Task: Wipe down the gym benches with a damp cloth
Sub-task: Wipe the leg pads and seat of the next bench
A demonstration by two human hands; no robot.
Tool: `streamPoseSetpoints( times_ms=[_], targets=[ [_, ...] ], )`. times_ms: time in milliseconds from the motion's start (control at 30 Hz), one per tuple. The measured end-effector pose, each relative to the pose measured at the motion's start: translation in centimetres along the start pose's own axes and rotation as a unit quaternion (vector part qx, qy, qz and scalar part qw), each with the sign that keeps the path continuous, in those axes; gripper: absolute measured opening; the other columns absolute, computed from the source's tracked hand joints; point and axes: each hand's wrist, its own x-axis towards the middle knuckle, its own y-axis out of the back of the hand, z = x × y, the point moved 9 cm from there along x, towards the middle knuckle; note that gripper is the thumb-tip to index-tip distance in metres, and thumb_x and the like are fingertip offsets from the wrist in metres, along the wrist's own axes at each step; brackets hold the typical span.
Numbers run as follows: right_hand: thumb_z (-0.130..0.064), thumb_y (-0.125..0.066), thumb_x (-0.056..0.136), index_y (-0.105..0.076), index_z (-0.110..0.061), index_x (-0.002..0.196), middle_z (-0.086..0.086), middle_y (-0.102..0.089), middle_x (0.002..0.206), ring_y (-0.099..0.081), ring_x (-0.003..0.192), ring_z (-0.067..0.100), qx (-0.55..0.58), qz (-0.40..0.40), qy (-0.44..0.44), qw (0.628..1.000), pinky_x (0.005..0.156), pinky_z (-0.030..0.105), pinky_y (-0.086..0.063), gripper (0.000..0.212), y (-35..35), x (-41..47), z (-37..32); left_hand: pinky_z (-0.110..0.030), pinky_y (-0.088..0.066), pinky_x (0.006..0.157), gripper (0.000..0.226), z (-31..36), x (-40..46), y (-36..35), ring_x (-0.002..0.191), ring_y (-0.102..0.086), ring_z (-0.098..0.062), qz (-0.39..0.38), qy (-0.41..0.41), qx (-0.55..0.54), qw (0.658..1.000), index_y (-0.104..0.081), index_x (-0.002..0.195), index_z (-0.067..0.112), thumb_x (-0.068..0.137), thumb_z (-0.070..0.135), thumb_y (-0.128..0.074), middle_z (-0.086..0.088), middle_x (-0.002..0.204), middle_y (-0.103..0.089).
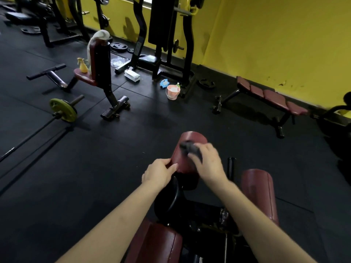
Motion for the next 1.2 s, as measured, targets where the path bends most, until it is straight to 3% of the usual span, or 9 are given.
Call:
streamPoseSetpoints(
  times_ms=[100,167,300,467,567,700,833,967,1200],
  targets=[
    [-0.041,-0.065,0.098,-0.064,-0.019,0.131,-0.001,-0.058,0.113,-0.051,0.100,0.020,0.008,-0.041,0.070,0.997,0.093,0.026,-0.039,0.040,-0.3,-4.2,-2.2,-0.039,-0.058,0.095,0.027,-1.9,2.0,-0.9,0.098,-0.071,-0.012,-0.042,0.021,-0.093,0.995,-0.075,0.113,0.040,0.089,0.051,-0.071,0.012,0.100,-0.077],
    [-0.036,-0.068,0.098,-0.066,-0.016,0.130,0.003,-0.058,0.113,-0.052,0.102,0.025,-0.018,-0.044,0.077,0.996,0.095,0.029,-0.039,0.038,-0.5,-2.3,-2.0,-0.039,-0.057,0.096,0.030,-2.2,2.7,-1.1,0.098,-0.071,-0.012,-0.048,0.016,-0.100,0.994,-0.077,0.115,0.036,0.089,0.050,-0.072,0.012,0.098,-0.078],
    [-0.030,-0.068,0.099,-0.067,-0.009,0.127,0.016,-0.058,0.119,-0.055,0.109,0.040,-0.053,0.016,-0.032,0.998,0.099,0.046,-0.045,0.035,0.2,5.6,1.5,-0.045,-0.047,0.107,0.030,-0.9,1.0,0.4,0.116,-0.066,-0.016,0.011,0.000,-0.049,0.999,-0.071,0.121,0.044,0.092,0.050,-0.065,0.014,0.115,-0.075],
    [-0.036,-0.064,0.102,-0.062,-0.016,0.135,0.009,-0.056,0.124,-0.053,0.115,0.031,-0.018,0.010,-0.065,0.998,0.101,0.040,-0.044,0.039,0.4,4.1,1.6,-0.047,-0.043,0.111,0.052,0.7,-1.2,0.1,0.125,-0.061,-0.017,0.017,-0.023,-0.003,1.000,-0.057,0.140,0.043,0.092,0.062,-0.061,0.014,0.129,-0.068],
    [-0.036,-0.068,0.099,-0.064,-0.020,0.132,-0.001,-0.056,0.118,-0.054,0.111,0.022,0.031,-0.015,-0.011,0.999,0.098,0.034,-0.044,0.037,0.4,-3.1,-0.4,-0.044,-0.053,0.101,0.053,-0.1,0.1,-0.4,0.106,-0.070,-0.014,-0.020,-0.004,-0.054,0.998,-0.067,0.128,0.043,0.080,0.064,-0.068,0.015,0.110,-0.075],
    [-0.032,-0.070,0.098,-0.066,-0.016,0.129,0.003,-0.057,0.115,-0.052,0.104,0.025,-0.010,-0.040,0.051,0.998,0.095,0.034,-0.042,0.035,-0.1,-2.9,-1.4,-0.041,-0.058,0.097,0.027,-1.1,2.5,-0.9,0.094,-0.074,-0.017,-0.067,0.019,-0.146,0.987,-0.079,0.110,0.024,0.087,0.038,-0.079,0.006,0.093,-0.079],
    [-0.030,-0.069,0.099,-0.068,-0.010,0.125,0.016,-0.058,0.117,-0.055,0.107,0.040,-0.065,0.012,-0.012,0.998,0.098,0.047,-0.045,0.033,0.3,5.6,0.9,-0.042,-0.051,0.105,0.036,-1.6,1.6,-0.2,0.109,-0.069,-0.015,0.001,0.020,-0.110,0.994,-0.073,0.119,0.038,0.085,0.049,-0.073,0.012,0.111,-0.076],
    [-0.034,-0.065,0.101,-0.065,-0.014,0.131,0.013,-0.056,0.123,-0.054,0.113,0.037,-0.059,0.006,-0.053,0.997,0.100,0.044,-0.044,0.036,0.4,6.8,1.7,-0.046,-0.045,0.109,0.042,-0.9,0.4,-0.1,0.121,-0.064,-0.015,0.020,-0.002,-0.057,0.998,-0.066,0.128,0.047,0.088,0.061,-0.063,0.016,0.123,-0.072],
    [-0.031,-0.072,0.097,-0.066,-0.018,0.126,-0.001,-0.057,0.114,-0.050,0.101,0.020,0.011,-0.028,0.049,0.998,0.091,0.028,-0.040,0.032,0.0,-4.6,-1.7,-0.042,-0.060,0.089,0.033,-1.7,2.8,-1.1,0.087,-0.075,-0.013,-0.031,0.023,-0.120,0.992,-0.077,0.101,0.043,0.071,0.058,-0.074,0.015,0.086,-0.078]
  ],
)
